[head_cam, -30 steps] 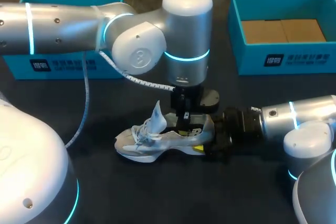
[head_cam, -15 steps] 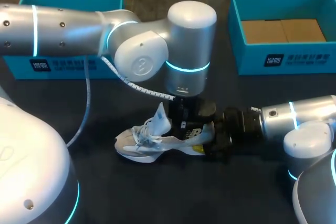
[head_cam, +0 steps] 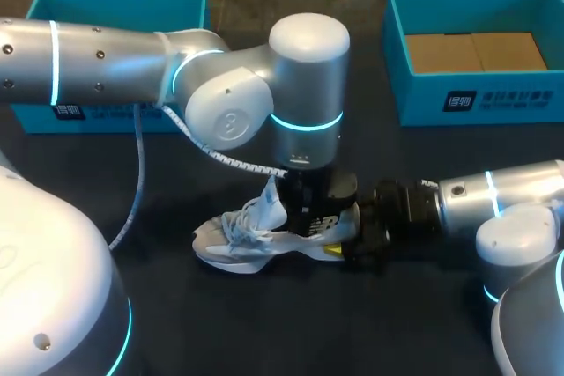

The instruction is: Take the shoe out of the shoebox, open the shoe tongue, remove and reinsert the insole, then place the shoe into the shoebox

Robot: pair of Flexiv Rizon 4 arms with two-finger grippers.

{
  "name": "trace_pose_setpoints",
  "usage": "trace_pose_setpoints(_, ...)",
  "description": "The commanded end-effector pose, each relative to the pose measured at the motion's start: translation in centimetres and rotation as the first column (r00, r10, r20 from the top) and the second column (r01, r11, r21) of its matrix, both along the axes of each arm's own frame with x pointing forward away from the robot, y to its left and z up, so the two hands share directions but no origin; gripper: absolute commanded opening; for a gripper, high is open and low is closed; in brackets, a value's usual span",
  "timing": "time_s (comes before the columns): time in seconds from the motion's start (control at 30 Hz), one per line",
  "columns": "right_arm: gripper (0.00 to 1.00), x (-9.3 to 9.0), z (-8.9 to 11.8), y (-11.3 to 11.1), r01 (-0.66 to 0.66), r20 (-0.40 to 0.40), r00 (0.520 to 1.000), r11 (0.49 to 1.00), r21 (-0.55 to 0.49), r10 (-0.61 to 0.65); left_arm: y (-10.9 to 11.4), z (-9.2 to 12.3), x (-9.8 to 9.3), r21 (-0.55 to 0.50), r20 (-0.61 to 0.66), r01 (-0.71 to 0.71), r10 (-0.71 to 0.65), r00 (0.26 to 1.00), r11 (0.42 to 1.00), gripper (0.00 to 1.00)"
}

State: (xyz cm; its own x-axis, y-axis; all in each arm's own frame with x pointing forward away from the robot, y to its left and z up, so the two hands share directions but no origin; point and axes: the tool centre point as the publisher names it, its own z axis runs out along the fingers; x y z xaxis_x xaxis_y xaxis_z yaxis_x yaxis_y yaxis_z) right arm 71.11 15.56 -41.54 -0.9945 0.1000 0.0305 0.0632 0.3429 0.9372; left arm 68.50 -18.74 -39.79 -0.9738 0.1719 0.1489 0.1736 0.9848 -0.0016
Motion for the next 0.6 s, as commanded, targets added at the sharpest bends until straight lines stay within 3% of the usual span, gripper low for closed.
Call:
trace_pose_setpoints(0.03,0.0,0.1,0.2,0.0,0.001,-0.001,1.0,1.0,-0.003,-0.001,0.1,-0.8,-1.1,-0.009,0.051,-0.004,0.004,0.999,1.0,0.44)
trace_pose_setpoints(0.37,0.0,0.1,0.2,0.0,0.001,-0.001,1.0,1.0,-0.003,-0.001,-0.7,-2.0,0.8,-0.001,0.225,-0.08,0.078,0.971,0.997,0.44)
trace_pose_setpoints(0.5,0.0,0.1,0.2,0.0,0.001,-0.001,1.0,1.0,-0.003,-0.001,-0.8,-2.3,2.0,0.003,0.271,-0.117,0.112,0.956,0.993,0.36)
trace_pose_setpoints(0.6,0.0,0.1,0.2,0.0,0.001,-0.001,1.0,1.0,-0.003,-0.001,-0.9,-2.5,3.0,0.002,0.296,-0.159,0.151,0.943,0.987,0.37)
